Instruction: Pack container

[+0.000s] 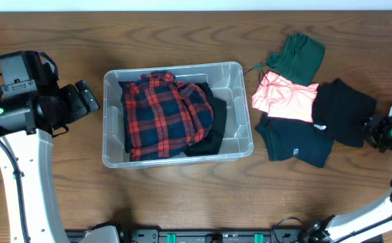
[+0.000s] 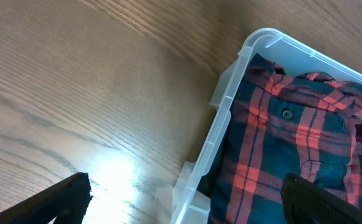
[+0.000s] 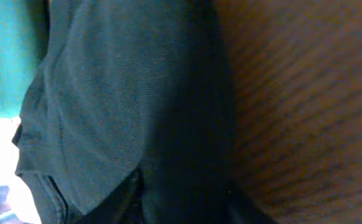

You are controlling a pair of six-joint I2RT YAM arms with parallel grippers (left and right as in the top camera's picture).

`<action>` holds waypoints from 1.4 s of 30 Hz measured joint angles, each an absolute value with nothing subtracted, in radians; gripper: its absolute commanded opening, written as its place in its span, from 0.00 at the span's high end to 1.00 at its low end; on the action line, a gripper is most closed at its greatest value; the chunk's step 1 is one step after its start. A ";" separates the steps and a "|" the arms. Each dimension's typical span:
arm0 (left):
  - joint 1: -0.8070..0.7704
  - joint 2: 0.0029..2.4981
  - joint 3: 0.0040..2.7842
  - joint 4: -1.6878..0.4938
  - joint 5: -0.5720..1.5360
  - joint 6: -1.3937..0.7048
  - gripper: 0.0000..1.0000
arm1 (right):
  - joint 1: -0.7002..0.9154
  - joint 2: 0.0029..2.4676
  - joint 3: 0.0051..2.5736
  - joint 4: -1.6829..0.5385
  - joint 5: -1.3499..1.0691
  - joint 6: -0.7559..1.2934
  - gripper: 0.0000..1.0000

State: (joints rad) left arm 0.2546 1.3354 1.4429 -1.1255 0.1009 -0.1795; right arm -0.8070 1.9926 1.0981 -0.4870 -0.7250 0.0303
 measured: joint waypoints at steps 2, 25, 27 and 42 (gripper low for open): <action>0.255 1.335 1.443 -1.126 0.101 -0.179 0.02 | -0.808 1.995 1.091 -0.488 -0.739 0.035 0.96; 0.255 1.335 1.443 -1.125 0.101 -0.179 0.02 | -0.459 1.218 1.035 -0.181 -1.103 0.412 0.99; 0.255 1.335 1.443 -1.125 0.101 -0.179 0.02 | -0.344 1.210 1.035 -0.125 -1.098 0.467 0.99; 0.255 1.335 1.443 -1.126 0.101 -0.179 0.02 | 0.521 1.482 1.035 0.303 -0.637 0.751 0.99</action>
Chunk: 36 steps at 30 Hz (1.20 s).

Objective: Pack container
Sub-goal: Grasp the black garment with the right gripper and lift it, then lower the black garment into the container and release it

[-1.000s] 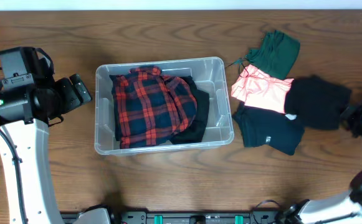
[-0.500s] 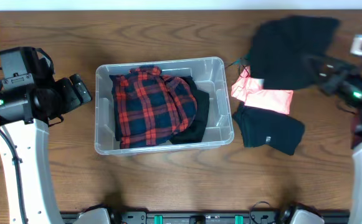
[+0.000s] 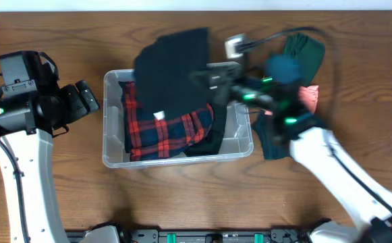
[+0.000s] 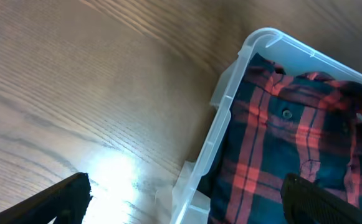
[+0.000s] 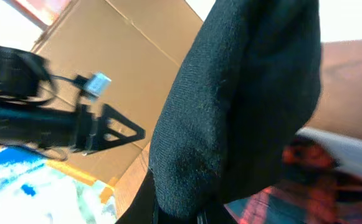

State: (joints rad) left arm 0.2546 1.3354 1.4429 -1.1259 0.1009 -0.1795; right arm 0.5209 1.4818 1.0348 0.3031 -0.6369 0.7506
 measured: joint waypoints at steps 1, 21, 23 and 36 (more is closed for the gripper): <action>0.255 1.335 1.443 -1.126 0.101 -0.179 0.02 | 0.551 1.519 1.035 0.334 -0.608 0.771 0.99; 0.255 1.335 1.443 -1.126 0.101 -0.179 0.02 | 0.685 1.884 1.055 0.321 -0.433 0.876 0.83; 0.255 1.335 1.443 -1.126 0.101 -0.179 0.02 | 0.685 1.862 1.057 0.261 -0.425 0.843 0.80; 0.255 1.335 1.443 -1.126 0.101 -0.179 0.02 | 0.608 1.417 1.049 -0.239 -0.250 0.547 0.43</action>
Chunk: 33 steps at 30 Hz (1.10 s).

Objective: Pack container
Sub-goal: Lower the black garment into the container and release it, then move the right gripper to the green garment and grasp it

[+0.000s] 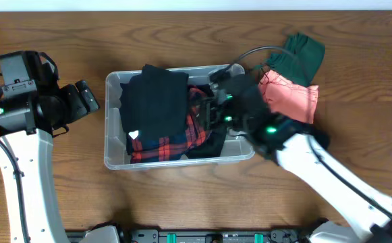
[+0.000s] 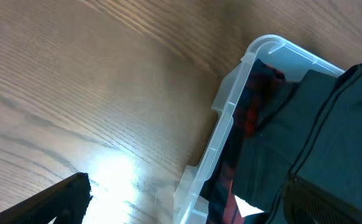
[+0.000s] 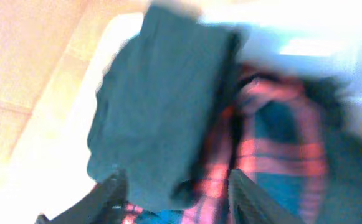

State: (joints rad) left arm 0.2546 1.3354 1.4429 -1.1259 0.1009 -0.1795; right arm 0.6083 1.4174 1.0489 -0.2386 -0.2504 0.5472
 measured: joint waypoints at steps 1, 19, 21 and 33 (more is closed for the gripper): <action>0.255 1.335 1.443 -1.126 0.101 -0.179 0.02 | 0.579 1.378 1.049 -0.255 -0.247 0.528 0.43; 0.255 1.335 1.443 -1.126 0.101 -0.179 0.02 | -0.273 1.422 1.049 -0.328 -0.376 0.405 0.17; 0.255 1.335 1.443 -1.126 0.101 -0.179 0.02 | -0.331 1.479 1.049 -0.281 -0.418 0.401 0.16; 0.255 1.335 1.443 -1.126 0.101 -0.179 0.02 | -0.368 1.815 1.047 0.042 -0.586 0.436 0.16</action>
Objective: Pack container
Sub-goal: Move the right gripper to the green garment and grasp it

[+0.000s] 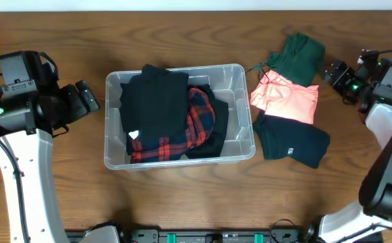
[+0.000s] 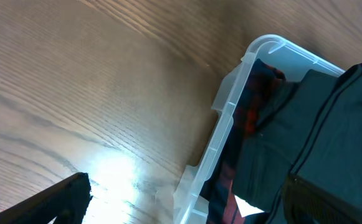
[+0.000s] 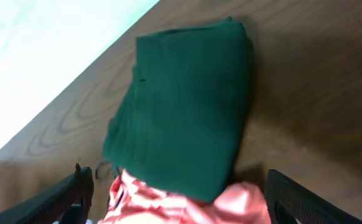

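Observation:
A clear plastic container (image 1: 244,142) sits mid-table holding a red plaid shirt (image 1: 197,115) with a black garment (image 1: 154,101) laid over its left part. To its right lie a green garment (image 1: 297,55), a pink garment (image 1: 285,98) and a dark teal garment (image 1: 291,138). My right gripper (image 1: 332,73) is open at the far right, beside the green garment (image 3: 181,106) and pink garment (image 3: 168,202), with nothing between its fingers. My left gripper (image 1: 91,96) stands open just left of the container's rim (image 2: 221,143), empty.
Bare wooden tabletop (image 1: 182,196) runs in front of the container and left of it. The table's back edge meets a white wall (image 3: 37,43) behind the green garment. The right arm's body (image 1: 384,121) stands at the right edge.
My right gripper was over the container next to the black garment; now it is at the far right by the green garment, open. The black garment stays in the container. The left arm is unmoved.
The black garment first lay at the far right with my right gripper on it. Then it hung from that gripper above the container. Then it lay on the plaid shirt inside, and now the gripper is back at the right, empty.

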You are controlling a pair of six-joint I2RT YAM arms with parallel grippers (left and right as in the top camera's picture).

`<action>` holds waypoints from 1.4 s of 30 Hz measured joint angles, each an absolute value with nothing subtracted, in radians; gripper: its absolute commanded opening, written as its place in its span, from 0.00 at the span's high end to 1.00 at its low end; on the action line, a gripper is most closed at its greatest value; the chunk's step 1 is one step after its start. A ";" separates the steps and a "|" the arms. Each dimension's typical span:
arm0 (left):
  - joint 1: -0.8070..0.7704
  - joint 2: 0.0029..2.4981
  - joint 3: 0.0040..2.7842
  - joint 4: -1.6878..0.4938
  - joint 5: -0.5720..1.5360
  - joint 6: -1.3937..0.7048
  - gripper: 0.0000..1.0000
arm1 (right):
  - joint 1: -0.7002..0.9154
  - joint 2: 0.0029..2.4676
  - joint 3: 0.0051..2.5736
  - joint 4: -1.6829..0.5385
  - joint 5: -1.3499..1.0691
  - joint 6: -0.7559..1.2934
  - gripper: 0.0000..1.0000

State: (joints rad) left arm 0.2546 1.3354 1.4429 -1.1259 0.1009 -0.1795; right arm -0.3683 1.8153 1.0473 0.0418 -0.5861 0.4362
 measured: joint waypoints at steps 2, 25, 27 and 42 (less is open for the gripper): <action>0.255 1.335 1.443 -1.126 0.101 -0.179 0.02 | -0.368 1.858 1.047 0.094 -0.593 0.458 0.16; 0.255 1.335 1.443 -1.126 0.101 -0.179 0.02 | -0.295 2.053 1.047 0.313 -0.499 0.925 0.20; 0.255 1.335 1.443 -1.126 0.101 -0.179 0.02 | -0.284 2.053 1.047 0.316 -0.484 0.936 0.21; 0.255 1.335 1.443 -1.126 0.101 -0.179 0.02 | -0.281 2.096 1.061 0.357 -0.519 0.747 0.28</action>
